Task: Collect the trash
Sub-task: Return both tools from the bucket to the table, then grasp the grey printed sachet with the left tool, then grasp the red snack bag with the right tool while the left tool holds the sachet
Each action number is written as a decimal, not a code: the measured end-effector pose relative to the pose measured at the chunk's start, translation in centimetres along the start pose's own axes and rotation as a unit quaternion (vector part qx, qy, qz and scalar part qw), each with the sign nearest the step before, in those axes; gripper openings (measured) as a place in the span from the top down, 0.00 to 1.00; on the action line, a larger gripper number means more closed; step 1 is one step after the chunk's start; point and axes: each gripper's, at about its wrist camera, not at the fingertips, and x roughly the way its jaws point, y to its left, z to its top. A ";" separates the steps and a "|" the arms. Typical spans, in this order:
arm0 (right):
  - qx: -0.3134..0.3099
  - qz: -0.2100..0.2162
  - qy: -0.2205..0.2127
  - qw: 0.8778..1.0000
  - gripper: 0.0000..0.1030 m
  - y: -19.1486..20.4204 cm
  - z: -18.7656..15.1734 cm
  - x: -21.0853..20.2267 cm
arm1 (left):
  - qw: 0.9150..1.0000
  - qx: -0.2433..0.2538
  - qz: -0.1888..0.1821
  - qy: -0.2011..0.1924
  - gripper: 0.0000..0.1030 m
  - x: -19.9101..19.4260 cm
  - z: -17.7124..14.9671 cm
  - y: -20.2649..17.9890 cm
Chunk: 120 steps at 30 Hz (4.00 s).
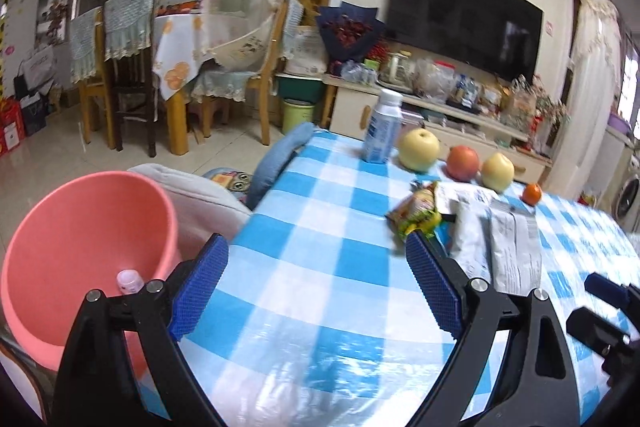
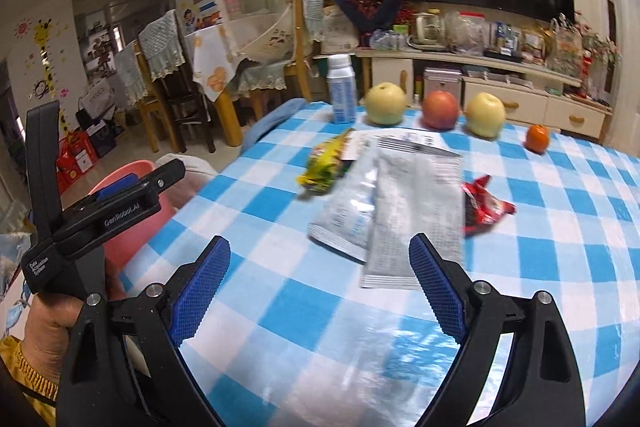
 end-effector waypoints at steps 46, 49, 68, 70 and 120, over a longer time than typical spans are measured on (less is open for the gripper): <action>0.143 -0.073 0.092 0.983 0.13 -22.4 1.8 4.5 | 0.976 0.068 -0.143 0.147 0.12 9.6 -2.9 -21.5; 0.148 -0.065 0.094 0.982 0.13 -22.5 1.9 5.1 | 0.978 0.074 -0.133 0.145 0.12 9.9 -2.6 -21.9; 0.153 -0.013 0.107 0.982 0.13 -22.4 1.9 8.2 | 0.980 0.094 -0.120 0.125 0.31 7.6 -2.6 -21.1; 0.155 0.003 0.106 0.982 0.13 -22.3 2.0 8.7 | 0.981 0.092 -0.120 0.118 0.31 6.8 -2.3 -20.5; 0.035 -0.018 0.102 0.994 0.64 -16.3 3.3 11.0 | 0.988 -0.040 -0.119 0.092 0.31 5.6 -0.1 -6.0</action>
